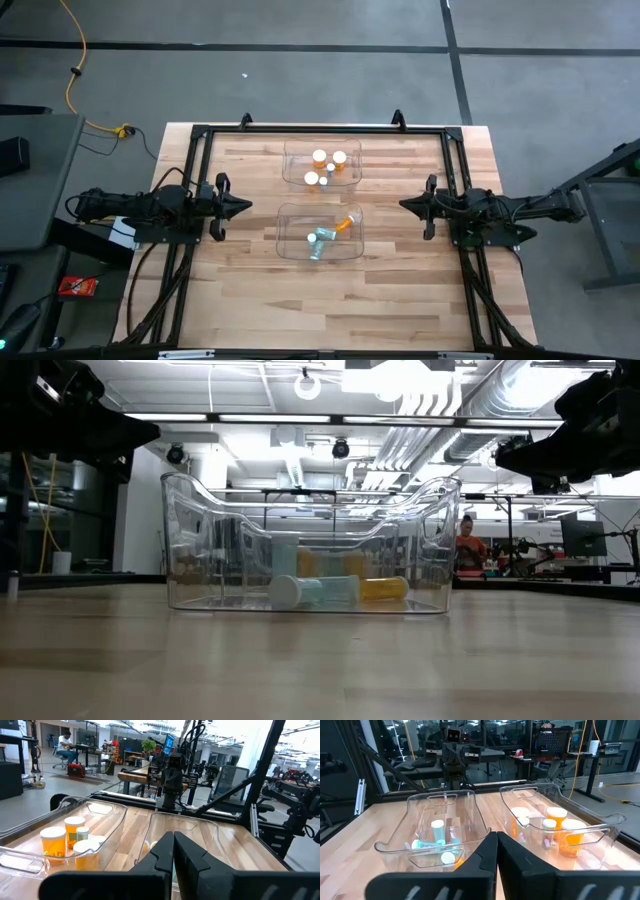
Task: Pick and place medicine bottles into bin by pill shape (circle, oval)
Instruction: Return to Home Position
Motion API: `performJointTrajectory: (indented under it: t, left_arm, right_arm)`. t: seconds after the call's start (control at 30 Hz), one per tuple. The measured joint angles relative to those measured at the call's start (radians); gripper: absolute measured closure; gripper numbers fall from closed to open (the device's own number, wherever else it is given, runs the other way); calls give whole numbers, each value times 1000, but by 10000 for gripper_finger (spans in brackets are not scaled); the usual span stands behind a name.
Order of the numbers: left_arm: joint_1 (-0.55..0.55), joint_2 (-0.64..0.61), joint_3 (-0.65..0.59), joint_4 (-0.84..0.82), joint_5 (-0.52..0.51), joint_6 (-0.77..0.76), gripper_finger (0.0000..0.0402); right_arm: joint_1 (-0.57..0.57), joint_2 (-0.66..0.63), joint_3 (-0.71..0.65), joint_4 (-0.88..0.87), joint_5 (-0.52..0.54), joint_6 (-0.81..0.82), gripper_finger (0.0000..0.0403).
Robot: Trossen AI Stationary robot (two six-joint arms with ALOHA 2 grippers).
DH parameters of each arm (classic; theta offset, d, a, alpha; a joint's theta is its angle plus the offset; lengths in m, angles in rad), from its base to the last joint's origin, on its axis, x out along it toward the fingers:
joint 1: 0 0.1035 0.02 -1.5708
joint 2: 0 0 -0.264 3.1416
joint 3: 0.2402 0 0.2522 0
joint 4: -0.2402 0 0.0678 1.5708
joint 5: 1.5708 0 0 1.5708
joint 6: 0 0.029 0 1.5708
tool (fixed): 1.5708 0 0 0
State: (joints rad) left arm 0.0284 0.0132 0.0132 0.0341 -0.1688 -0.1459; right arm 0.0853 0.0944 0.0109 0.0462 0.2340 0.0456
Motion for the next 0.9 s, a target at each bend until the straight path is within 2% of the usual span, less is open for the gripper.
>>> performJointTrajectory:
  t: [0.23, 0.4, 0.9]
  left_arm:
    - [0, 0, 0, 0, 0, 0, 401]
    - [0, 0, 0, 0, 0, 0, 401]
    - [0, 0, 0, 0, 0, 0, 401]
  right_arm:
    - [0, -9, 0, 0, 0, 0, 402]
    - [0, -95, 0, 1, -1, 0, 402]
    - [0, -87, 0, 2, -2, -1, 402]
